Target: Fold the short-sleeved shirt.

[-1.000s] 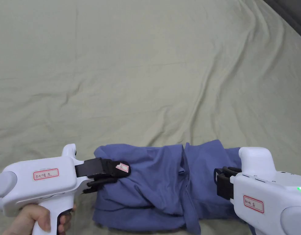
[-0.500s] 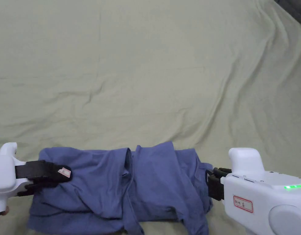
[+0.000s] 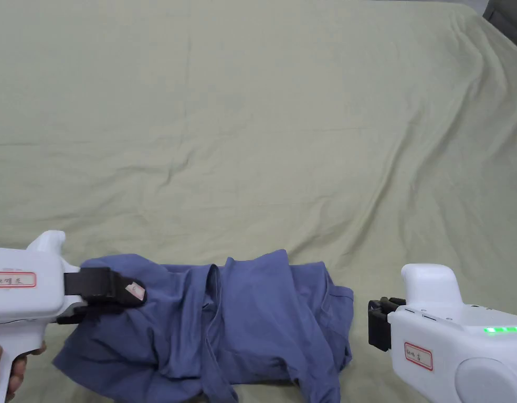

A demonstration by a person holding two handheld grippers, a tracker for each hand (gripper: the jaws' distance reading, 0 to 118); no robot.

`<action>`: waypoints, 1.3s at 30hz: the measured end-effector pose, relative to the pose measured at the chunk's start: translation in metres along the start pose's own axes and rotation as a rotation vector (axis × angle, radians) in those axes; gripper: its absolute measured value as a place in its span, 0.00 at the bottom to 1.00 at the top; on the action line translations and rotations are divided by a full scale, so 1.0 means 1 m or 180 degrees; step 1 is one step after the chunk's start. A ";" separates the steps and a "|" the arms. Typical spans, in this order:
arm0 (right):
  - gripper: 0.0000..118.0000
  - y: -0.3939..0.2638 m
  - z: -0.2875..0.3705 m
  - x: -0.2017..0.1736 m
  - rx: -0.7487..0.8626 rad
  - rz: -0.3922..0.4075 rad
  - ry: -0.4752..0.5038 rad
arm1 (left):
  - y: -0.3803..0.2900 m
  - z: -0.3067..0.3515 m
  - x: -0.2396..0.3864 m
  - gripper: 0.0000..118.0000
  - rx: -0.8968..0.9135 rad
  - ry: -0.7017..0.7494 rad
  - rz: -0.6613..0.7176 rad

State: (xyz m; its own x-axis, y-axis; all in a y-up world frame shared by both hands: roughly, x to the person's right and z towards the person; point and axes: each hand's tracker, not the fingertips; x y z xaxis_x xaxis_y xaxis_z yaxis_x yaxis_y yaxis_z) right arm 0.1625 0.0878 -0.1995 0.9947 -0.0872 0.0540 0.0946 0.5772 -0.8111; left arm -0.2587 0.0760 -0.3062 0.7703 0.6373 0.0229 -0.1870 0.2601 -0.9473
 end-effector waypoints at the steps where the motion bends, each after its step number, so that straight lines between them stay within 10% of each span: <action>1: 0.03 -0.001 0.000 0.002 -0.0007 -0.0027 -0.0022 | -0.002 -0.001 0.011 0.10 0.0013 -0.0023 -0.0075; 12: 0.03 -0.013 0.020 0.012 0.0064 -0.0094 0.0040 | -0.032 -0.085 0.125 0.10 -0.0189 -0.0523 -0.0343; 30: 0.03 -0.023 0.038 0.050 0.0111 -0.0284 -0.0136 | -0.060 -0.181 0.159 0.11 -0.0451 0.0045 -0.0412; 31: 0.03 -0.023 0.038 0.050 0.0107 -0.0289 -0.0130 | -0.060 -0.182 0.158 0.18 -0.0447 -0.0052 -0.0347; 35: 0.03 -0.023 0.038 0.050 0.0086 -0.0325 -0.0058 | -0.068 -0.191 0.171 1.00 -0.0541 -0.0674 -0.0134; 39: 0.03 -0.024 0.042 0.053 0.0095 -0.0280 -0.0094 | -0.066 -0.180 0.187 1.00 -0.0629 -0.0469 -0.0373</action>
State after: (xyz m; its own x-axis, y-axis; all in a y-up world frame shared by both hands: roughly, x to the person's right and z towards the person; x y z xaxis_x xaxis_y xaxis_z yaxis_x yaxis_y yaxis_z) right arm 0.2141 0.1035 -0.1529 0.9832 -0.1147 0.1417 0.1822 0.5924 -0.7848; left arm 0.0074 0.0468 -0.2969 0.6799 0.7136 0.1686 0.0319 0.2009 -0.9791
